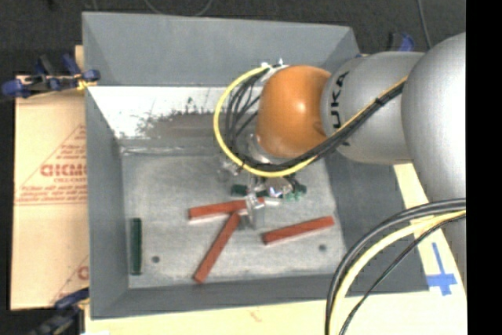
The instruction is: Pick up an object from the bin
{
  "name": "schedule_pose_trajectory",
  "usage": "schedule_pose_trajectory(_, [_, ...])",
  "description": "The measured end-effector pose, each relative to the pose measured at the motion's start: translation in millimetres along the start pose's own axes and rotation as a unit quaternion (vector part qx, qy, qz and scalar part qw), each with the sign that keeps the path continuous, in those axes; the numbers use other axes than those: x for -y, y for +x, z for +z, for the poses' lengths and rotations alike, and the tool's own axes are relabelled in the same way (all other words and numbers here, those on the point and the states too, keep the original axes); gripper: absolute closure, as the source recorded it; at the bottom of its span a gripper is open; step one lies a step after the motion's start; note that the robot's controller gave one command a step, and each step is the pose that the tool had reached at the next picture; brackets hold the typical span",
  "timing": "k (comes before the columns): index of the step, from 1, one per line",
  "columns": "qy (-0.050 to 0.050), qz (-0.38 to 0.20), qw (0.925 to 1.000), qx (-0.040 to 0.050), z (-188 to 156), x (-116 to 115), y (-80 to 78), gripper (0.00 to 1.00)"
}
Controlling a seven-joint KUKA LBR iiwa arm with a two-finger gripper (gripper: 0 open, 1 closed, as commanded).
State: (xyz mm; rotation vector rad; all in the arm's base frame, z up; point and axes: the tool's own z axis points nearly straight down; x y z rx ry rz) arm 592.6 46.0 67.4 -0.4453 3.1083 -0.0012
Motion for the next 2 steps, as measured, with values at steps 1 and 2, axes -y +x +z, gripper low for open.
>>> schedule_pose_trajectory(1, [-0.001, -0.001, 1.0000, 0.0027, -5.0, -3.9, -2.2, 1.00])
schedule_pose_trajectory(2, [0.001, 0.006, 1.0000, 0.0047, -148.5, 8.1, 34.9, 1.00])
